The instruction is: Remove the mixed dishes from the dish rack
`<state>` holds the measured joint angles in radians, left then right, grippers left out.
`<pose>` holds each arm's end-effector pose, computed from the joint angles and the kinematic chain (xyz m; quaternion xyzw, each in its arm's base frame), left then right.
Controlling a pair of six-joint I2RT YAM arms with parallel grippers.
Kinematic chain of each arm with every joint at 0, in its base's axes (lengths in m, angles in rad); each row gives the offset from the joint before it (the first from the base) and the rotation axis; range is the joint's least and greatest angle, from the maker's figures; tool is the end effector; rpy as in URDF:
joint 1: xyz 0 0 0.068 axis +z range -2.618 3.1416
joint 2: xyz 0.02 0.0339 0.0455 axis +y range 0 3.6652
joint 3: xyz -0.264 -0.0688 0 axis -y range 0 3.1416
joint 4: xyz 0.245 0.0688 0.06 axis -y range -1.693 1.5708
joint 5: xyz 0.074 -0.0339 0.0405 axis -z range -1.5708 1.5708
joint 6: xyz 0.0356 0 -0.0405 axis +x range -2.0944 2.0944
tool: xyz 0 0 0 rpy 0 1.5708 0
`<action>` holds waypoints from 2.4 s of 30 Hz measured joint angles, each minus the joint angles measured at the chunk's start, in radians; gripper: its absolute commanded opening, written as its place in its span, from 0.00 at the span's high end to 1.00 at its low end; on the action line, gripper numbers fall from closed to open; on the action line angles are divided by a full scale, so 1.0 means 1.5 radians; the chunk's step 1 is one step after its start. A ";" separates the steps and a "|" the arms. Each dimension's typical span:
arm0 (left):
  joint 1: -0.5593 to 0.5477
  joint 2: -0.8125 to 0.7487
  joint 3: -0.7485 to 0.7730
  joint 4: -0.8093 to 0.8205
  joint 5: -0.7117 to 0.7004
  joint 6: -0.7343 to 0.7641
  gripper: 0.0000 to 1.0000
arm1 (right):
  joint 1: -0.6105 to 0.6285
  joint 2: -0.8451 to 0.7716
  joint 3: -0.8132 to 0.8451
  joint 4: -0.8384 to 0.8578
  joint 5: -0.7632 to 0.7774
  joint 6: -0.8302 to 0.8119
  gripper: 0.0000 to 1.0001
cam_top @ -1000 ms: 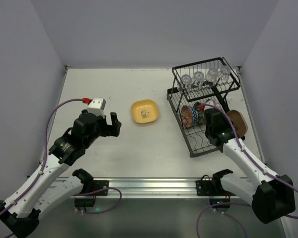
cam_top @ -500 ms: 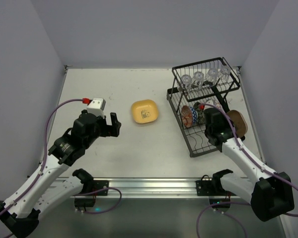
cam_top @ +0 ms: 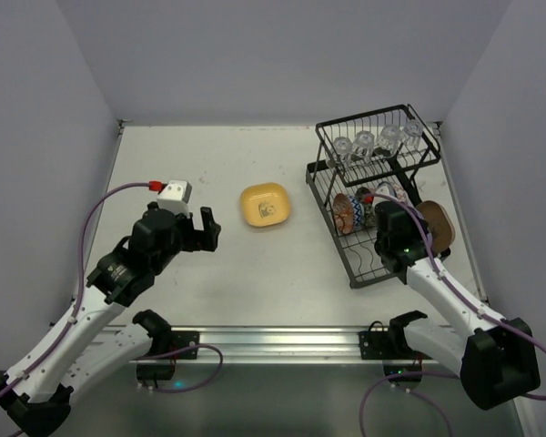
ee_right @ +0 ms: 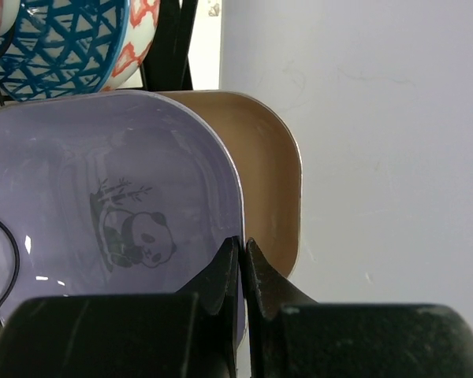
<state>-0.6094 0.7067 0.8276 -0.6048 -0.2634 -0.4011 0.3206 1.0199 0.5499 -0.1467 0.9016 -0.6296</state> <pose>0.1292 -0.0789 0.3236 0.0207 0.8510 -0.1498 0.5030 0.2041 0.0384 0.2254 -0.1879 0.8026 -0.4460 0.3488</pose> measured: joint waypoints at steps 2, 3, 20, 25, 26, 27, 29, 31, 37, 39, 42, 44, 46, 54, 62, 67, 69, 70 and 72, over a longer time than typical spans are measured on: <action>0.000 -0.001 0.000 -0.001 0.000 0.000 0.00 | 0.000 0.000 -0.004 0.016 0.006 -0.012 1.00; 0.000 -0.001 0.000 -0.002 0.000 0.000 0.00 | 0.000 0.000 -0.008 0.031 0.012 -0.020 1.00; 0.000 -0.008 0.000 -0.003 -0.002 0.000 0.00 | 0.028 0.001 0.003 0.018 0.085 -0.008 1.00; 0.000 -0.007 0.000 -0.003 -0.003 0.000 0.00 | 0.043 0.000 0.054 -0.090 0.070 0.082 1.00; 0.000 -0.006 0.000 -0.003 -0.003 0.000 0.00 | 0.045 -0.001 0.060 -0.105 0.066 0.095 1.00; 0.000 -0.005 0.000 -0.003 -0.004 0.000 0.00 | 0.048 -0.002 0.063 -0.115 0.063 0.104 1.00; 0.000 -0.002 0.000 -0.003 -0.004 0.000 0.00 | 0.051 -0.009 0.069 -0.145 0.056 0.125 1.00; 0.000 0.002 0.000 -0.003 -0.005 0.000 0.00 | 0.053 -0.020 0.078 -0.177 0.048 0.145 1.00; 0.000 0.002 0.000 -0.005 -0.013 0.000 0.00 | 0.054 -0.069 0.144 -0.269 0.045 0.206 1.00; 0.000 0.004 0.000 -0.006 -0.015 0.000 0.00 | 0.054 -0.088 0.165 -0.283 0.045 0.218 1.00; 0.000 0.010 0.001 -0.009 -0.017 0.000 0.00 | 0.054 -0.102 0.196 -0.326 0.036 0.255 1.00; 0.000 0.014 0.006 -0.016 -0.013 0.000 0.00 | 0.054 -0.105 0.227 -0.370 0.008 0.301 1.00; 0.000 0.017 0.023 -0.023 0.010 -0.006 0.00 | 0.054 -0.108 0.271 -0.419 -0.036 0.362 1.00; -0.011 0.042 0.104 0.048 0.177 -0.082 0.00 | 0.114 -0.198 0.369 -0.537 -0.185 0.613 1.00; -0.252 0.208 0.151 0.108 0.114 -0.151 0.00 | 0.167 -0.259 0.249 -0.528 -0.284 0.763 1.00; -0.281 0.301 0.180 0.114 0.066 -0.174 0.00 | 0.196 -0.280 0.165 -0.449 -0.348 0.845 1.00; -0.281 0.333 0.195 0.115 0.055 -0.180 0.04 | 0.224 -0.268 0.143 -0.415 -0.357 0.871 1.00; -0.281 0.346 0.203 0.115 0.051 -0.180 0.06 | 0.239 -0.257 0.139 -0.403 -0.357 0.881 1.00; -0.284 0.363 0.217 0.116 0.043 -0.180 0.17 | 0.262 -0.233 0.138 -0.378 -0.358 0.893 1.00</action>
<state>-1.0348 1.2518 1.1526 -0.4305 -0.1982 -0.6712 0.7143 0.6701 0.7567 -0.7132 0.3653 0.7097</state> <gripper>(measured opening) 0.916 0.032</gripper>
